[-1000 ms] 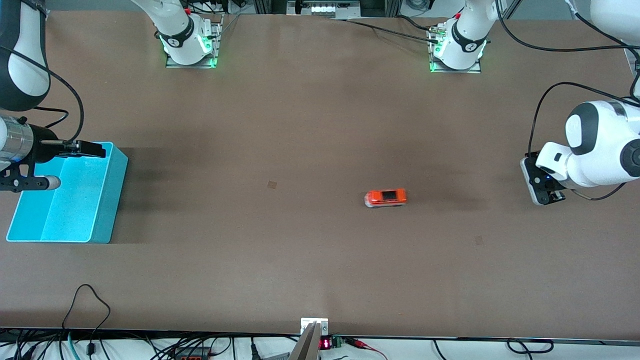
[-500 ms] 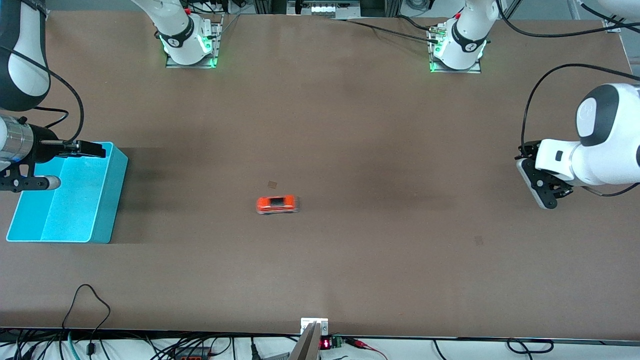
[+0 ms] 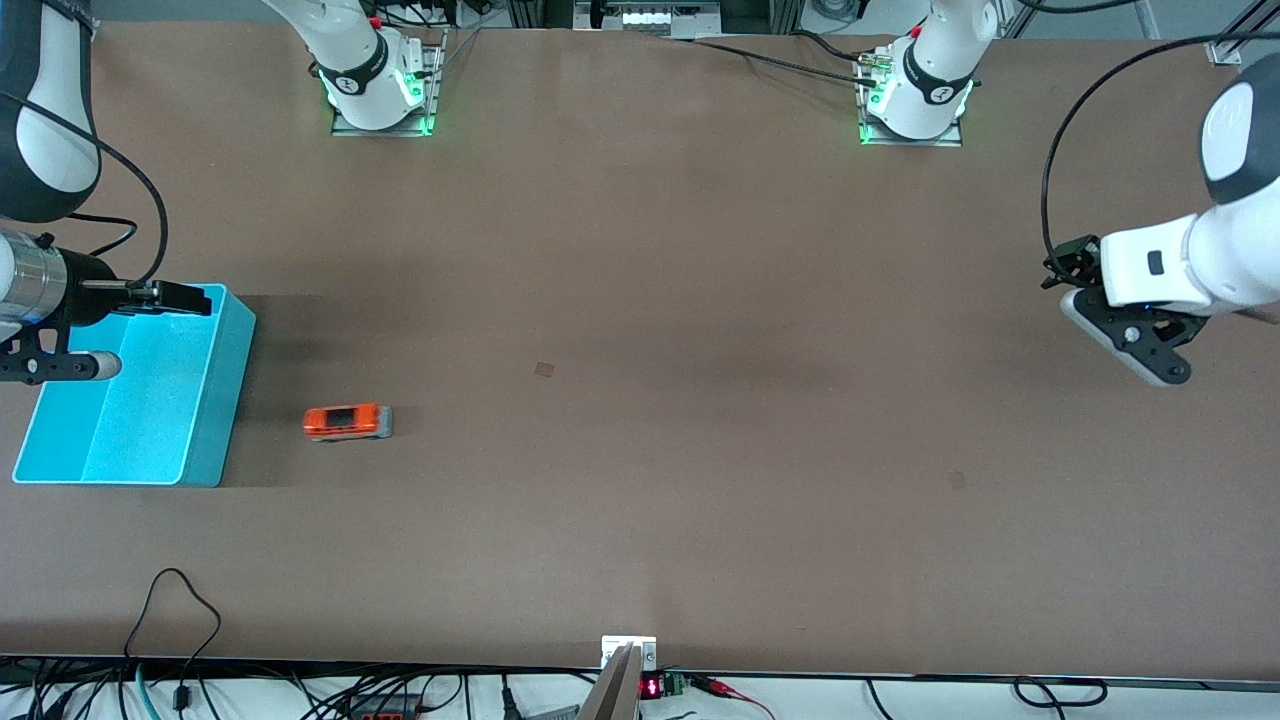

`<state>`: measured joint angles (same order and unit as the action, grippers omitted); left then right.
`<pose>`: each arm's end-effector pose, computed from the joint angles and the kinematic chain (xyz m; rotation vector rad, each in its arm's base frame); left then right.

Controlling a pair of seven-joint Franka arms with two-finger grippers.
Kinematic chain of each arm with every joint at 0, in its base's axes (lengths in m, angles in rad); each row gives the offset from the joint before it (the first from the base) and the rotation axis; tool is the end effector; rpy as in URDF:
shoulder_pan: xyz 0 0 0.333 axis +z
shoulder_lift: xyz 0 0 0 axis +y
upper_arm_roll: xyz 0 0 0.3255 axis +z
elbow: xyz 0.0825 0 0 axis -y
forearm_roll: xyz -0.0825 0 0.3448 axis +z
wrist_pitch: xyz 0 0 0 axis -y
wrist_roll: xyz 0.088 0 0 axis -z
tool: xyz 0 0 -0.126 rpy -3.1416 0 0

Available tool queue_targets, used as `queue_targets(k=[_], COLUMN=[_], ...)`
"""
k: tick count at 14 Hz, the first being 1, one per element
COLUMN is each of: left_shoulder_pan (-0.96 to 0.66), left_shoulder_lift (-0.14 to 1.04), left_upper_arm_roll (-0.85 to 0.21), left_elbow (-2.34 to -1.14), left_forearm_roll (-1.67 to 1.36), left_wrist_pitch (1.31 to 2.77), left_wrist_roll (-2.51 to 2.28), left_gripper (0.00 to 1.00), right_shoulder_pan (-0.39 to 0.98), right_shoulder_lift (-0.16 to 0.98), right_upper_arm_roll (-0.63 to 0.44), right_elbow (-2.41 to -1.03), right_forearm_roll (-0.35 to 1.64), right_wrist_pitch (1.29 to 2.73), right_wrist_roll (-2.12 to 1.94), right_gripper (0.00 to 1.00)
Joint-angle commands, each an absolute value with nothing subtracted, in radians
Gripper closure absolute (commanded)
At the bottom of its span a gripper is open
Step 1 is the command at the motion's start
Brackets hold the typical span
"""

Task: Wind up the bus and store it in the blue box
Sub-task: 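Release the bus with the left gripper so it rolls toward the box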

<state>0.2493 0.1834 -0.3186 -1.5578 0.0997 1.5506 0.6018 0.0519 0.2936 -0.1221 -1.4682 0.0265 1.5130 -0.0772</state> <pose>0.5556 -0.0120 0.5250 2.9432 -1.0384 -0.2909 0.5807 -0.0287 0.4935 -3.1088 -0.0094 0.3853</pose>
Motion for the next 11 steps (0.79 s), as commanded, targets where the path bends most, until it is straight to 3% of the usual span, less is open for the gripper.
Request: queue_targets(k=[1, 8, 11], left_shoulder_pan=[0.175, -0.001, -0.046], left_shoulder_lift=[0.138, 0.083, 0.017], left_upper_arm_roll=[-0.241, -0.002, 0.035], left_elbow=[-1.562, -1.581, -1.675], left_forearm_roll=[0.077, -0.003, -0.009], left_wrist_pitch=[1.537, 1.546, 1.639], left_wrist_roll=[0.522, 0.105, 0.100], left_gripper=[0.00, 0.00, 0.00], right_shoulder_pan=[0.044, 0.044, 0.052], right_shoulder_lift=[0.290, 0.290, 0.296], right_upper_arm_roll=[-0.118, -0.118, -0.115], right_elbow=[-1.466, -1.465, -1.459], right_forearm_roll=[0.034, 0.034, 0.035], right_wrist_pitch=[1.513, 1.514, 1.514], right_wrist_roll=[-0.092, -0.092, -0.104], right_gripper=[0.00, 0.00, 0.00])
